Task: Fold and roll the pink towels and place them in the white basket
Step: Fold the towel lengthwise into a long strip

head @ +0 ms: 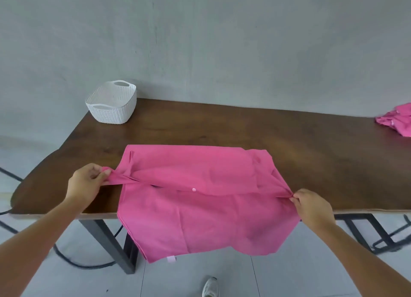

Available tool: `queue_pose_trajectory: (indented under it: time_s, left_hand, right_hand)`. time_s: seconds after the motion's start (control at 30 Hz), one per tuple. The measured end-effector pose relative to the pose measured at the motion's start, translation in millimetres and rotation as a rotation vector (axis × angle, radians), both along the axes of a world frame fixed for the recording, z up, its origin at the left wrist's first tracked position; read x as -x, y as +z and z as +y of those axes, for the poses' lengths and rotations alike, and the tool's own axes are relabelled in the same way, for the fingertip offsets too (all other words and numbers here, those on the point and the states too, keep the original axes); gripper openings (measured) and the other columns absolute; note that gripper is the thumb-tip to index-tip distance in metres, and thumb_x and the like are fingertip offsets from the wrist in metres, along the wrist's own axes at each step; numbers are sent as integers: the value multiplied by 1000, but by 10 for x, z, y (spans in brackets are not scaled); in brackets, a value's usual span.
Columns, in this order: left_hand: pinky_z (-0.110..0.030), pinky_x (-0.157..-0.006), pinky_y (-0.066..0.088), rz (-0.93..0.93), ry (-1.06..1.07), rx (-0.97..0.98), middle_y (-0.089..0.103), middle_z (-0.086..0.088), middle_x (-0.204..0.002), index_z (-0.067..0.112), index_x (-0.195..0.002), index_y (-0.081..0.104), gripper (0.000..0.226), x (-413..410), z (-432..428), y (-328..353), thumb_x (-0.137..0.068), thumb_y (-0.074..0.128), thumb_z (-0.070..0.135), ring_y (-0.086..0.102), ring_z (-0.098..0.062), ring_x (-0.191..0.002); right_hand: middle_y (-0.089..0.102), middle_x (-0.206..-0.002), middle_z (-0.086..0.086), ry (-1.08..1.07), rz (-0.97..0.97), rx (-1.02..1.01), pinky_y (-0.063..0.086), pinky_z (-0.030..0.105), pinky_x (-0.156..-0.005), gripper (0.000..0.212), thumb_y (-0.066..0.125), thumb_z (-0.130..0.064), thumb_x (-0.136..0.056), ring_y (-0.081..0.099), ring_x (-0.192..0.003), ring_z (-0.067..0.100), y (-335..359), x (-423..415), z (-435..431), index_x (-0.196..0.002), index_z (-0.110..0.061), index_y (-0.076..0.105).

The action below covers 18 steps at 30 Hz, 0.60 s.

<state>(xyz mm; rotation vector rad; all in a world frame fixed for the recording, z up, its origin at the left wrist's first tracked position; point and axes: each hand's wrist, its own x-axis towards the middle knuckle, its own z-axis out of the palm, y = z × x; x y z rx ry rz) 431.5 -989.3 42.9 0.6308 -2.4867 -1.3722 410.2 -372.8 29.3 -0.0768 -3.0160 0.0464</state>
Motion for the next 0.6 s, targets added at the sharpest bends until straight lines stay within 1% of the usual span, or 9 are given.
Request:
queue_pose_trajectory:
  time_s: [0.1, 0.2, 0.27, 0.4, 0.5, 0.6]
  left_hand:
    - [-38, -78, 48, 13, -29, 11, 73, 2, -87, 16, -88, 69, 16, -233, -14, -17, -95, 70, 30, 66, -15, -84]
    - [-39, -81, 51, 3, -54, 9, 73, 1, -89, 17, -87, 72, 15, -453, -27, -10, -93, 73, 31, 67, -19, -86]
    - [-37, -80, 52, 5, -64, -4, 74, 1, -88, 18, -85, 74, 12, -597, -34, -2, -90, 76, 29, 68, -19, -86]
    - [-25, -71, 47, 32, -63, 3, 74, 1, -83, 15, -84, 77, 9, -900, 11, 40, -85, 81, 23, 67, -16, -82]
    - [-26, -65, 44, 29, -25, 2, 74, -2, -80, 14, -78, 77, 12, -1101, 73, 47, -85, 80, 23, 66, -20, -79]
    - [-27, -60, 41, 5, 31, 7, 72, -4, -75, 13, -74, 75, 17, -1350, 168, 48, -85, 81, 24, 61, -20, -69]
  right_hand:
    - [53, -73, -3, -12, 7, -3, 35, 30, -52, 27, 61, -21, -97, 53, -64, 20, -52, -322, 1, -71, -13, 63]
    - [54, -73, -2, -11, 4, -30, 37, 31, -52, 24, 61, -16, -96, 52, -61, 21, -7, -592, -25, -72, -13, 65]
    - [54, -74, -3, -25, -3, -34, 36, 31, -52, 22, 60, -15, -95, 51, -62, 21, 46, -731, -39, -74, -15, 67]
    - [53, -75, -8, -47, -28, -62, 34, 31, -56, 19, 60, -26, -97, 49, -69, 18, 138, -963, -19, -81, -20, 69]
    - [55, -75, -9, -34, -46, -55, 36, 31, -55, 21, 59, -31, -98, 52, -70, 17, 184, -1145, 44, -82, -22, 69]
    - [56, -73, -11, -12, -50, -50, 40, 32, -56, 23, 58, -31, -98, 55, -72, 15, 241, -1306, 201, -78, -25, 68]
